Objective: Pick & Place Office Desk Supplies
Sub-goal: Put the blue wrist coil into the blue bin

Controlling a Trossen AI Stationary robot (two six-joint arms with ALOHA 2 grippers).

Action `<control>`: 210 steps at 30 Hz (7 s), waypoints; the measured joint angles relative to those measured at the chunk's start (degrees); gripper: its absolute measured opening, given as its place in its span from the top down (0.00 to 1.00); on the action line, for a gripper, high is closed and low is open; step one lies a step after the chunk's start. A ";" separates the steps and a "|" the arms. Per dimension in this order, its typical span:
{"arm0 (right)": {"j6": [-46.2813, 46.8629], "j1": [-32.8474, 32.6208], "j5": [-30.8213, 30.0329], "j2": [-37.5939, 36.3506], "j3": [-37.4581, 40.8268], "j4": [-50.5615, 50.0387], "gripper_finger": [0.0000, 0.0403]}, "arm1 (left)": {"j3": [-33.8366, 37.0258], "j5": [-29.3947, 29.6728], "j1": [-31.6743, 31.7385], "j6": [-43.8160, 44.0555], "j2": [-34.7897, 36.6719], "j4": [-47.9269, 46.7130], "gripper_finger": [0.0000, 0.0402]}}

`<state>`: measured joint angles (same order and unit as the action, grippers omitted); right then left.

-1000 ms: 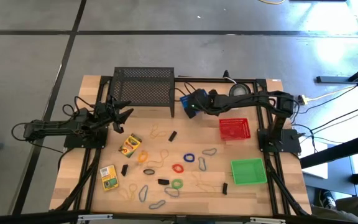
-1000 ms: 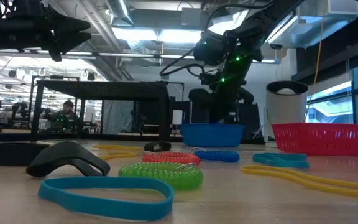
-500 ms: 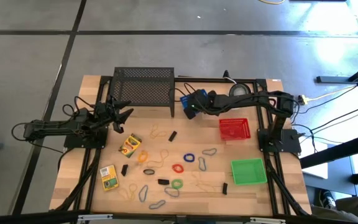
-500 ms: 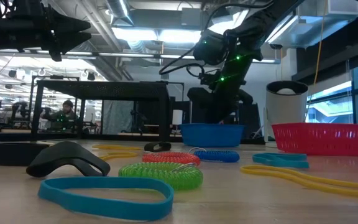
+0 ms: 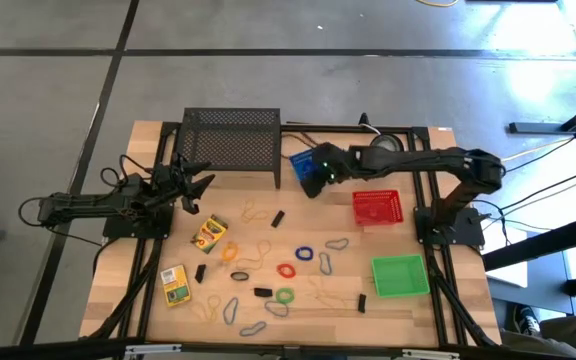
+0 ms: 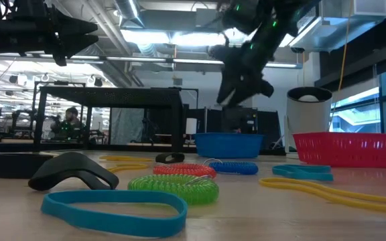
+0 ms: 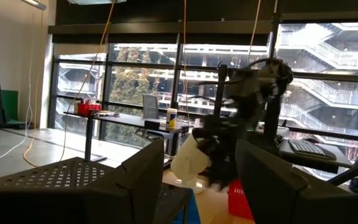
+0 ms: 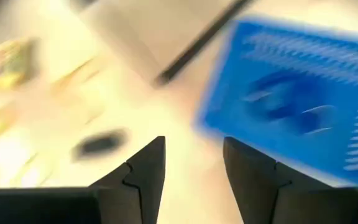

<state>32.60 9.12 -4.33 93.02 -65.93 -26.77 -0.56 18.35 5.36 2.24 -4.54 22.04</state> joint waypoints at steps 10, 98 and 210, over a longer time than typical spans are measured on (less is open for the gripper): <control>-9.81 -19.57 3.18 2.59 0.03 0.34 0.66 | 0.00 -0.02 -0.02 0.00 -0.02 -0.04 0.52; -33.13 -16.84 0.54 17.10 0.06 0.32 0.67 | 0.00 0.00 -0.02 0.00 -0.02 0.00 0.52; -20.10 -22.21 -27.25 5.18 0.22 38.75 0.96 | 0.00 0.00 -0.01 0.00 0.00 -0.01 0.52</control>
<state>12.50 -13.09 -31.58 98.20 -65.71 11.97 -0.56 18.35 5.35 2.24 -4.54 22.04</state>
